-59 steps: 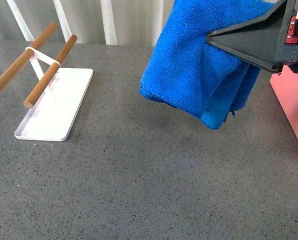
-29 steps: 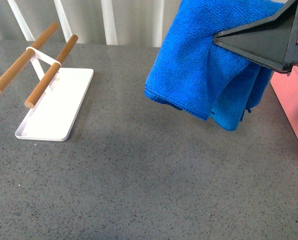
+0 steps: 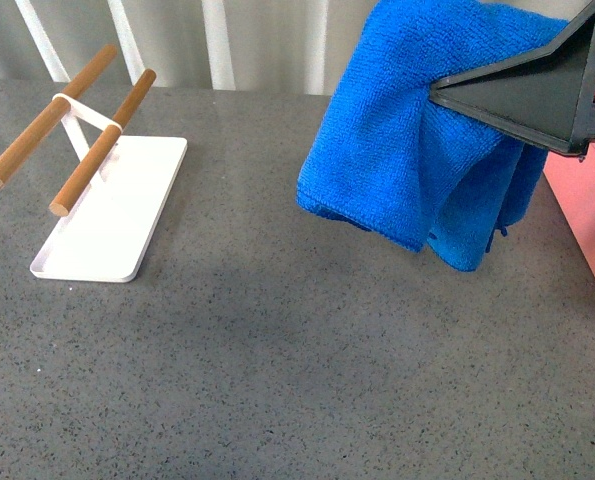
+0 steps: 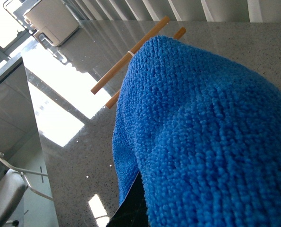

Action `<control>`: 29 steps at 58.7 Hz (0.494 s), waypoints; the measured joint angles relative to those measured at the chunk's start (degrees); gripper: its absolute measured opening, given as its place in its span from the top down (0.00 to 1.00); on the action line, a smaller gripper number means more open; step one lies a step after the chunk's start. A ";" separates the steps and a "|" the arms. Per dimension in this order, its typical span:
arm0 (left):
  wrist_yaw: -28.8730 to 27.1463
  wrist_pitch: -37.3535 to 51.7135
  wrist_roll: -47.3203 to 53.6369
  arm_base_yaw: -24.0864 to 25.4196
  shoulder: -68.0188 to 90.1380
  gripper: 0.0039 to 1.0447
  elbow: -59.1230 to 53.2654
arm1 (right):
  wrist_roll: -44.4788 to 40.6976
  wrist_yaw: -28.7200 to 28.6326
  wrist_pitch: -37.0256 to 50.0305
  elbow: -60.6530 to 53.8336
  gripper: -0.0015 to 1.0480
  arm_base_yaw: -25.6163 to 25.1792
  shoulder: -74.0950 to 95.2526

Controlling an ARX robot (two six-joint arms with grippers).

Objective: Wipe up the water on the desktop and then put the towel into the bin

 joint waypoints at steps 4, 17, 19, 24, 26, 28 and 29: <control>0.02 -2.71 0.00 0.00 -2.95 0.97 0.00 | -0.17 -0.11 -0.83 0.00 0.96 -0.02 -0.02; 0.02 -8.24 0.00 0.00 -8.66 0.97 0.00 | -0.68 0.07 -1.55 0.00 0.96 -0.13 -0.09; 0.02 -9.14 0.00 0.00 -9.57 0.97 0.00 | -0.92 0.24 -1.90 0.00 0.96 -0.13 -0.09; 0.02 -11.54 0.00 0.00 -12.02 0.97 0.00 | -1.36 0.61 -2.56 0.00 0.96 -0.13 -0.09; 0.02 -12.35 0.00 0.00 -12.81 0.97 0.00 | -1.49 0.72 -2.71 0.00 0.96 -0.13 -0.09; 0.02 -12.94 0.00 0.00 -13.38 0.97 0.00 | -1.64 0.94 -3.02 0.00 0.96 -0.13 -0.09; 0.02 -13.29 0.00 0.00 -13.75 0.97 0.00 | -1.77 0.98 -3.15 0.00 0.96 -0.13 -0.09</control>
